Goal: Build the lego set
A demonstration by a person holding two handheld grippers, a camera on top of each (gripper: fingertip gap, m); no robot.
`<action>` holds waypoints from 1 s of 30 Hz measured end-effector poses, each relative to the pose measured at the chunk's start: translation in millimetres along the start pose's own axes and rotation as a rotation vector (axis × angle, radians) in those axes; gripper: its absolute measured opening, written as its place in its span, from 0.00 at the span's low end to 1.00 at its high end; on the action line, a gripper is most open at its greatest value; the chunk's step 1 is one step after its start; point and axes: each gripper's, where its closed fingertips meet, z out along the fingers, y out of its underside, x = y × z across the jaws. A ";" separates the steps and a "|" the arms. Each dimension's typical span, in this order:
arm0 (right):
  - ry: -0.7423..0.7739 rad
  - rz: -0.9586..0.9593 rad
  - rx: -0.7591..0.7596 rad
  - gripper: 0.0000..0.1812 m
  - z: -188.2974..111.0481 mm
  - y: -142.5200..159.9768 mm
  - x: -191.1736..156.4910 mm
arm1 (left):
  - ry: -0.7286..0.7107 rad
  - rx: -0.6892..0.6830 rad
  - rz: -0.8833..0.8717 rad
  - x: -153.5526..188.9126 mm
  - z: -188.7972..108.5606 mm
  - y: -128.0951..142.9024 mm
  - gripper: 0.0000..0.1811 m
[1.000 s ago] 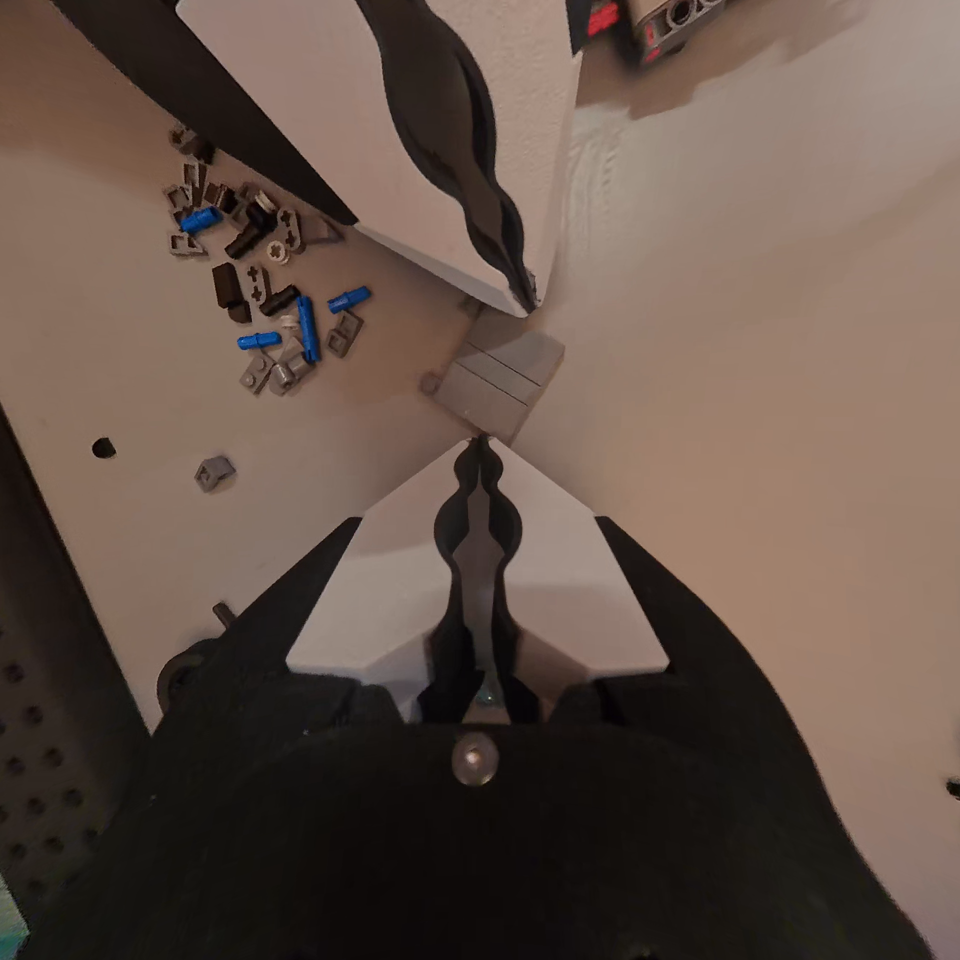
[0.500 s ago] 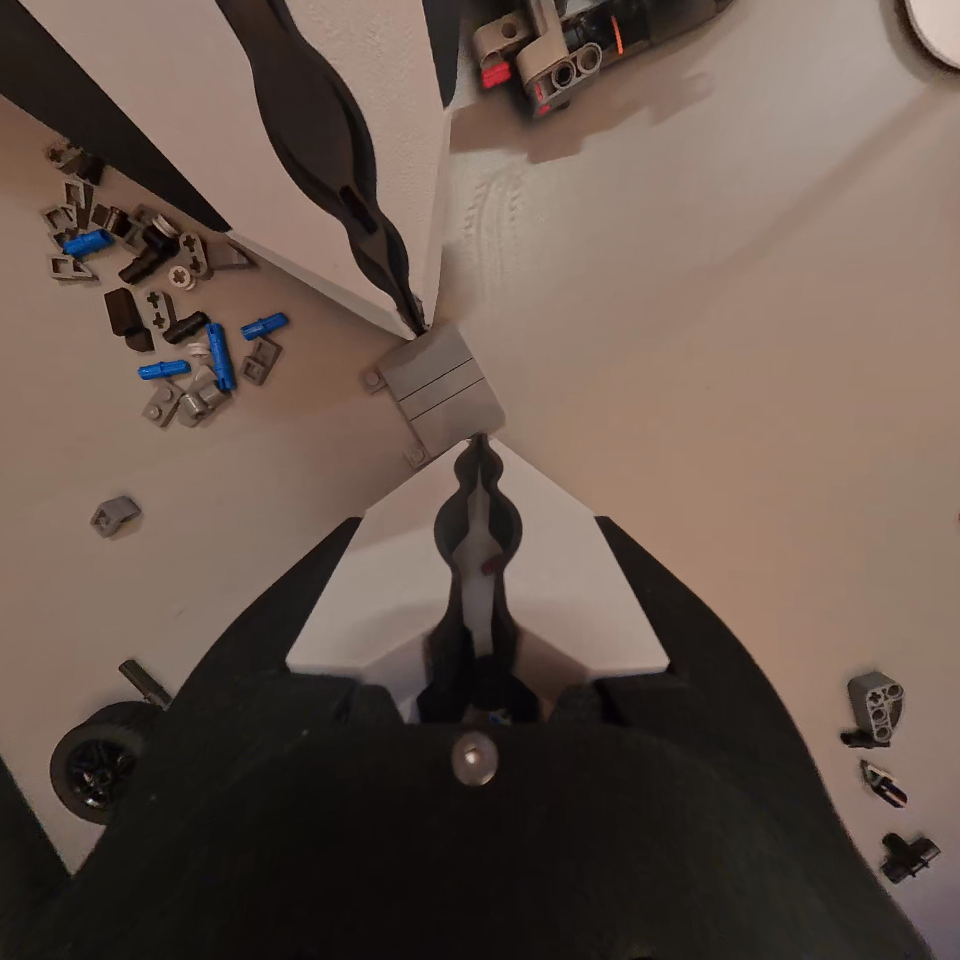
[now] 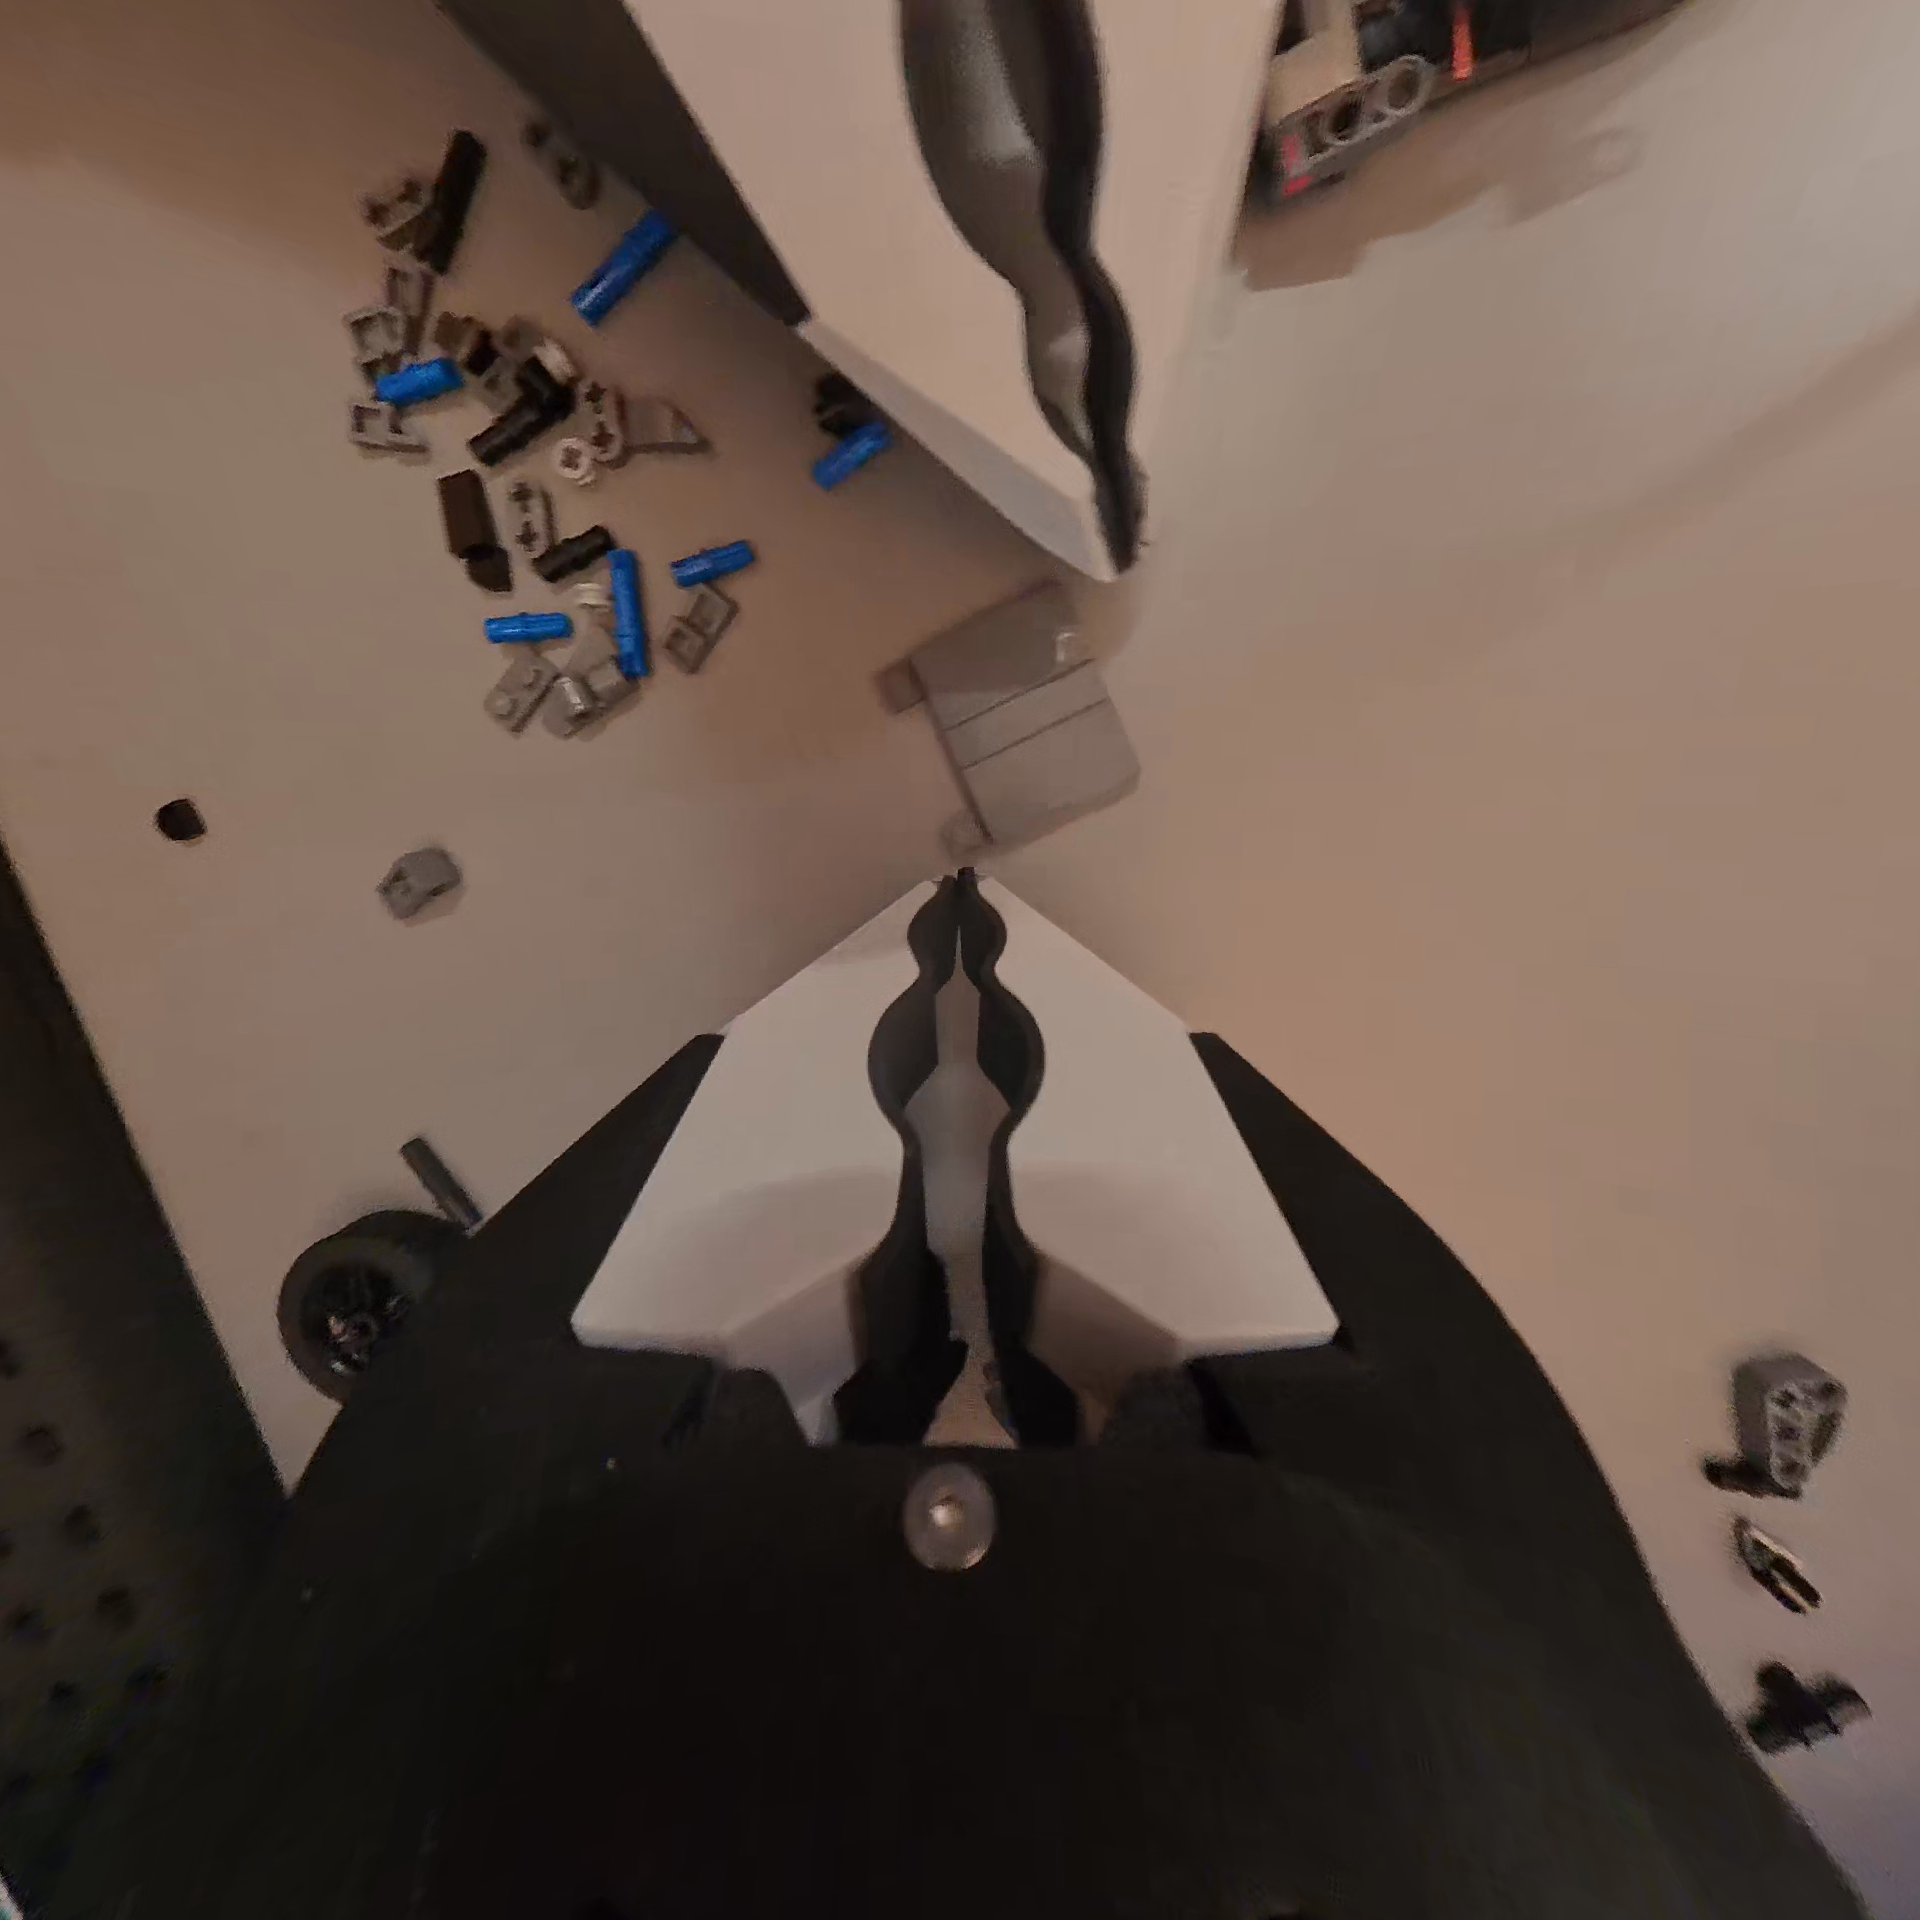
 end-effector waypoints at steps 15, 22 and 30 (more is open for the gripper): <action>0.050 0.018 -0.025 0.00 8.3 5.5 10.6 | 0.018 -0.089 0.068 12.8 9.1 9.1 0.00; 0.071 0.032 0.085 0.00 -13.6 -10.0 14.4 | 0.005 -0.042 0.055 5.4 -2.0 3.0 0.00; -0.008 -0.121 0.222 0.03 -19.2 -41.6 -19.8 | -0.060 0.007 0.028 -9.0 -12.4 -4.0 0.00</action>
